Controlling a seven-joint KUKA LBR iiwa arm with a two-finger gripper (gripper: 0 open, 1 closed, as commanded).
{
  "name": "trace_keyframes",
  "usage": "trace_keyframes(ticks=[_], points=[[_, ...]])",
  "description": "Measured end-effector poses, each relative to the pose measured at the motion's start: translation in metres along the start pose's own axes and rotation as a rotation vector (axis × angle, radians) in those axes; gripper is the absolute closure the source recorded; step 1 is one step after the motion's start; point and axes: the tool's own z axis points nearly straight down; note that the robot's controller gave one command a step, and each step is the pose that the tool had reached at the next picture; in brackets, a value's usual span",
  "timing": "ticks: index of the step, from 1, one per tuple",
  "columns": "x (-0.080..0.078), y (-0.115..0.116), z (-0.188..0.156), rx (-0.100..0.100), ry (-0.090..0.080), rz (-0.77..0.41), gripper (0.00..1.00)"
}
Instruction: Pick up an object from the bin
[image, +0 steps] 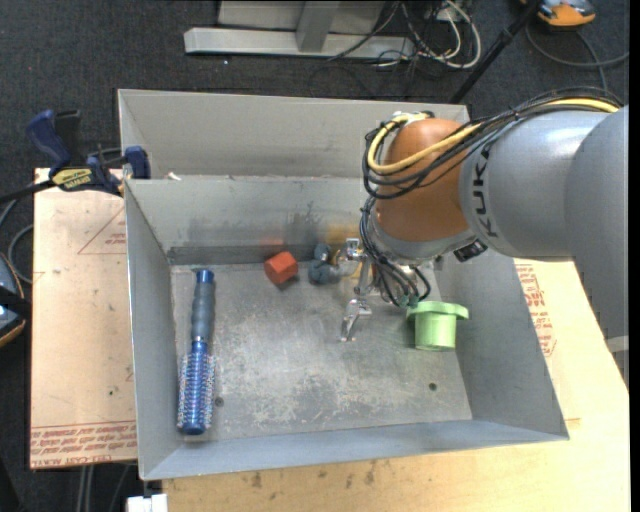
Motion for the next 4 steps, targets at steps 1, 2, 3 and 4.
trace_keyframes(ticks=[1,2,3,4], points=[[-0.028,0.017,0.024,-0.002,0.005,-0.168,0.0],[-0.026,-0.041,0.032,-0.001,-0.001,-0.538,0.0],[0.002,-0.125,0.032,-0.001,0.006,-0.665,0.0],[0.001,-0.162,0.03,-0.024,-0.001,-0.86,0.0]])
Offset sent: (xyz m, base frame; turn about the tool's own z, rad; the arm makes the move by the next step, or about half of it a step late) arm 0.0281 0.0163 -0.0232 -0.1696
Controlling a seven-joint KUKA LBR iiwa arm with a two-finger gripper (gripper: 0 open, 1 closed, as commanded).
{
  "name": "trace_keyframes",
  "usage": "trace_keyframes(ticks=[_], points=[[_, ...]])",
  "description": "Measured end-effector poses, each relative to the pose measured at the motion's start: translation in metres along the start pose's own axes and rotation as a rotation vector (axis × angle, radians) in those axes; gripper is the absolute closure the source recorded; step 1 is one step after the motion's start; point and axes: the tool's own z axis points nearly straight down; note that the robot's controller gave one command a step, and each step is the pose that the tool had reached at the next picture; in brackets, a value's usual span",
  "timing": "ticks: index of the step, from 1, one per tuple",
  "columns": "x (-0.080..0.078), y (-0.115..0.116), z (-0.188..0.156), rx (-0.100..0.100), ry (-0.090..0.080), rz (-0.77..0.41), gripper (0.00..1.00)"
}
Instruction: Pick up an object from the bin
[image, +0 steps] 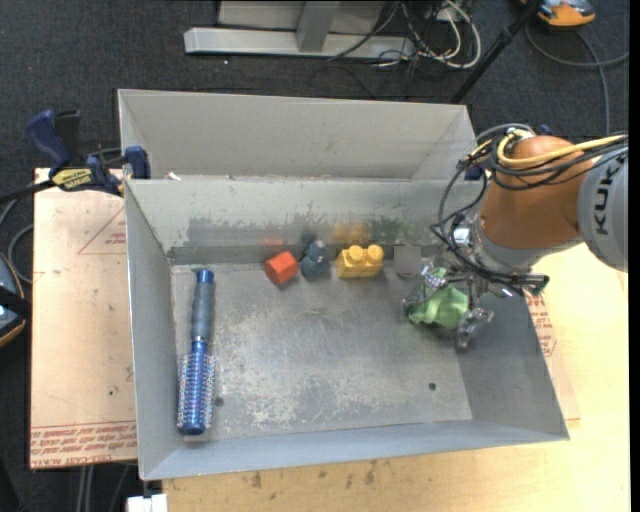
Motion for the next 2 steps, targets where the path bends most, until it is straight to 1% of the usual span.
trace_keyframes(ticks=[1,2], points=[[-0.001,0.0,-0.001,0.002,0.0,-0.004,1.0],[-0.012,0.012,-0.133,0.023,0.008,-0.09,1.0]])
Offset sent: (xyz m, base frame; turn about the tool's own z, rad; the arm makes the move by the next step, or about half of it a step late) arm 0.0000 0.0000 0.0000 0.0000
